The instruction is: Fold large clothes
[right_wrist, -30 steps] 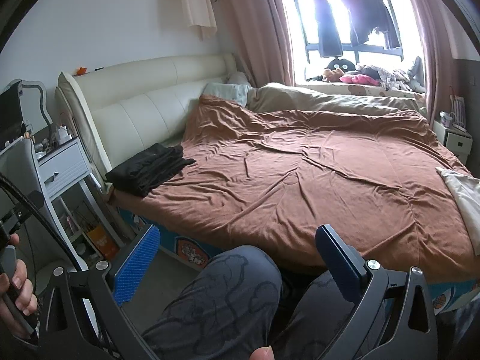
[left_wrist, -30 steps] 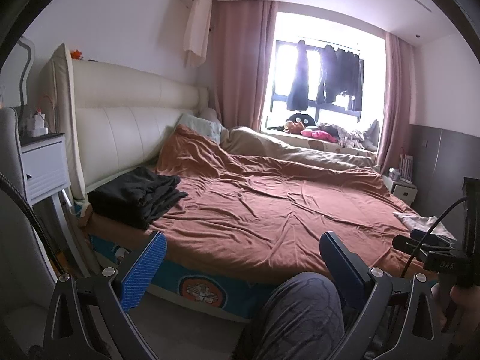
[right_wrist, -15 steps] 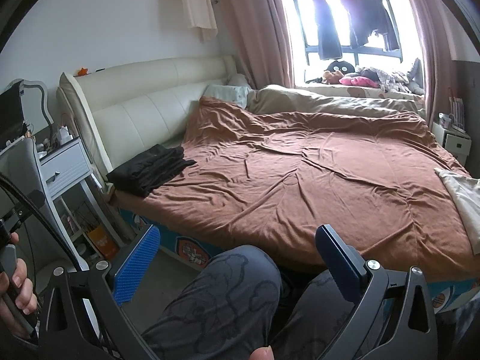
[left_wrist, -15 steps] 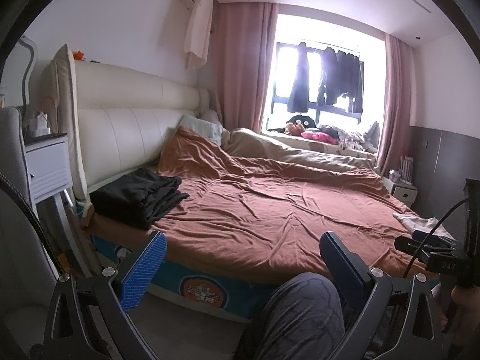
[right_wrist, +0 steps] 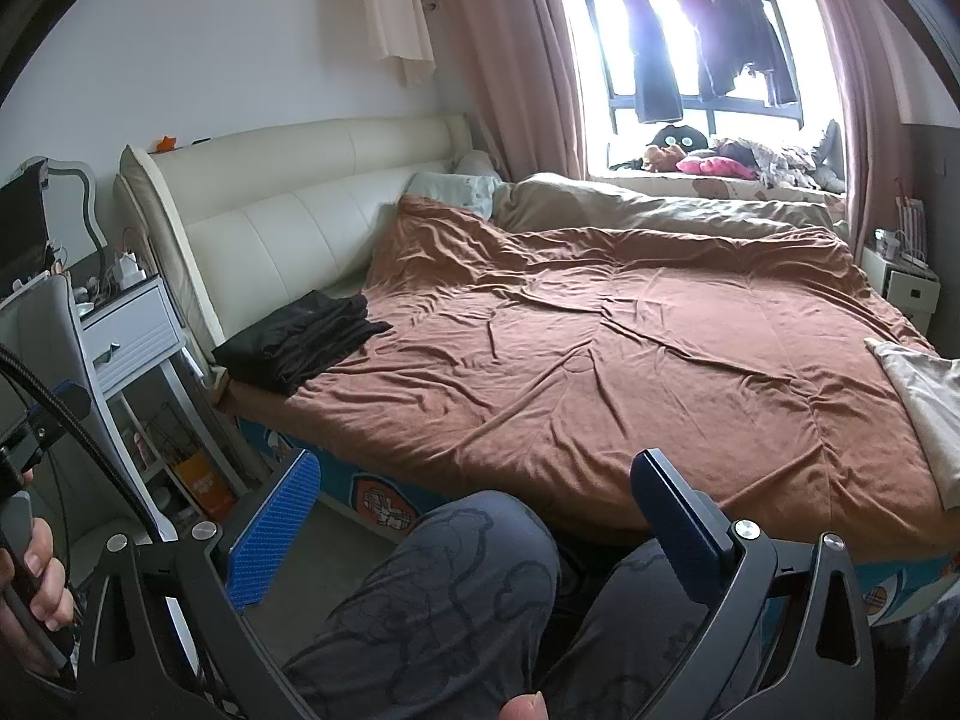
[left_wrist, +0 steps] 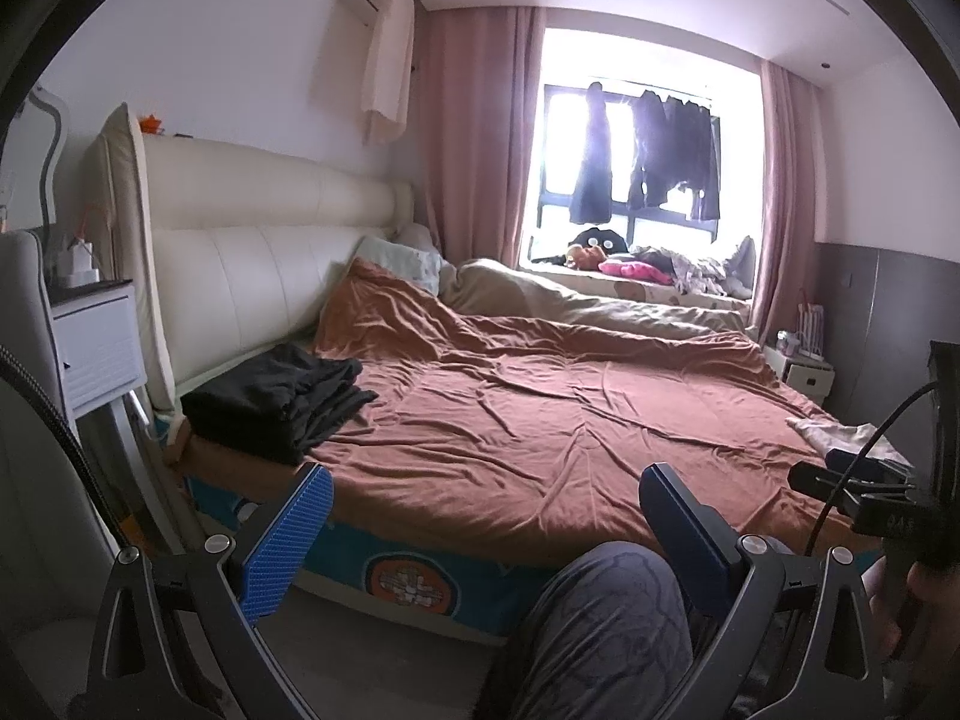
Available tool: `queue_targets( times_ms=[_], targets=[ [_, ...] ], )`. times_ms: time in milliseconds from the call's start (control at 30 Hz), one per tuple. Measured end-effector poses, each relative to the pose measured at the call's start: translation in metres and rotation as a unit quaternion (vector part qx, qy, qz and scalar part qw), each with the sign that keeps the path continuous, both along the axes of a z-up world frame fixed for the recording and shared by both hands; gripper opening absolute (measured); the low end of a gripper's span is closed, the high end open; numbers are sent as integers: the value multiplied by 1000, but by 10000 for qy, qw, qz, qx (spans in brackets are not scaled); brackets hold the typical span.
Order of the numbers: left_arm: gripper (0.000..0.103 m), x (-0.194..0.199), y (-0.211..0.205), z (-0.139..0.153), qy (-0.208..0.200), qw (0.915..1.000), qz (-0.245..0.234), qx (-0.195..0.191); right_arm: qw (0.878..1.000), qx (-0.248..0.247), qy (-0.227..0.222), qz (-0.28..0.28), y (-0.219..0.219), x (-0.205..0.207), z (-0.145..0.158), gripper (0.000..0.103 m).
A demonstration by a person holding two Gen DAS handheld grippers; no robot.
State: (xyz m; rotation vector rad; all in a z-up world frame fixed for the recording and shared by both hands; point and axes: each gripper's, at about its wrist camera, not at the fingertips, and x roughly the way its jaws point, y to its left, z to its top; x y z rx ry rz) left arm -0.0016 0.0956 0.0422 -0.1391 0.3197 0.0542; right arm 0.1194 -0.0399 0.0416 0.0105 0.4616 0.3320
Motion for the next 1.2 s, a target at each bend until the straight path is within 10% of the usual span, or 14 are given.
queue_targets(
  times_ms=[1200],
  targets=[
    [103, -13, 4, -3, -88, 9998, -92, -170, 9999, -107, -5, -6, 7, -12, 2, 103]
  ],
)
